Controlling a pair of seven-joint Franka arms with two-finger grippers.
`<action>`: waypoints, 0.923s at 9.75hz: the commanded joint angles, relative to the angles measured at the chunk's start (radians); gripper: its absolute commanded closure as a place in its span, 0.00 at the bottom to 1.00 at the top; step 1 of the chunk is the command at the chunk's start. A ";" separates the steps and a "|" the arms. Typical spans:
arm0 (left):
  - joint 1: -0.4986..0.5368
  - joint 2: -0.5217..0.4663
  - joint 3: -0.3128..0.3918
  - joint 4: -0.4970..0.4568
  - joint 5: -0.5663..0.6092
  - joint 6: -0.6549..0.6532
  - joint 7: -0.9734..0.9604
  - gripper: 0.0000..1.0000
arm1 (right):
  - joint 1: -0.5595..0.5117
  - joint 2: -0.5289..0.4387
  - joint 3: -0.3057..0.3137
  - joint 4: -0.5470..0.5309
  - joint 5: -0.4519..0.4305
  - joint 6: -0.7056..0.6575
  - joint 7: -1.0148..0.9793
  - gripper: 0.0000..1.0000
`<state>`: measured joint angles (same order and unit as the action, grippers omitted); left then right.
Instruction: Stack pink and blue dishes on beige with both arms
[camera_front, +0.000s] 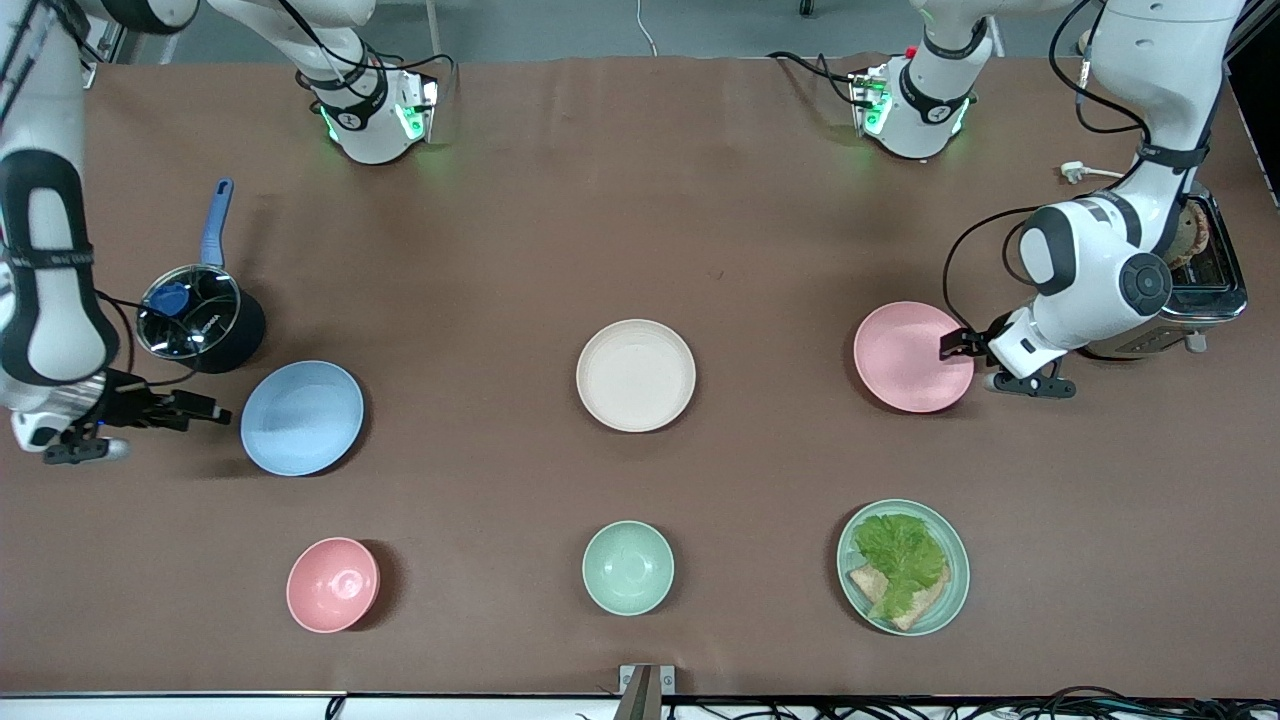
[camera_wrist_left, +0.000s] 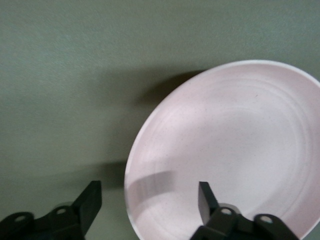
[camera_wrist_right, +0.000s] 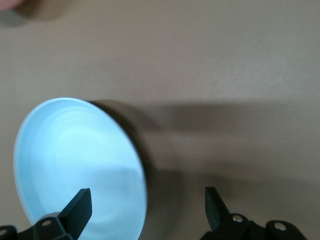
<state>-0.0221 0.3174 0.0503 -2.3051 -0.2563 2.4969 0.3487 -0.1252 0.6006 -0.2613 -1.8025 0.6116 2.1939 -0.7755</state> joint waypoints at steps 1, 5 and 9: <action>0.017 0.040 0.014 -0.011 -0.034 0.013 0.074 0.65 | 0.010 -0.010 0.004 -0.072 0.098 0.050 -0.060 0.11; 0.019 0.032 0.014 -0.008 -0.110 0.013 0.088 1.00 | 0.018 -0.013 0.004 -0.104 0.105 0.038 -0.047 0.37; 0.048 -0.099 -0.145 0.013 -0.115 -0.035 -0.011 1.00 | 0.015 -0.016 0.001 -0.062 0.100 -0.029 0.022 0.99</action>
<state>0.0079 0.2426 -0.0094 -2.2920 -0.3532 2.4842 0.3883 -0.1116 0.6207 -0.2592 -1.8602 0.6922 2.1959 -0.7890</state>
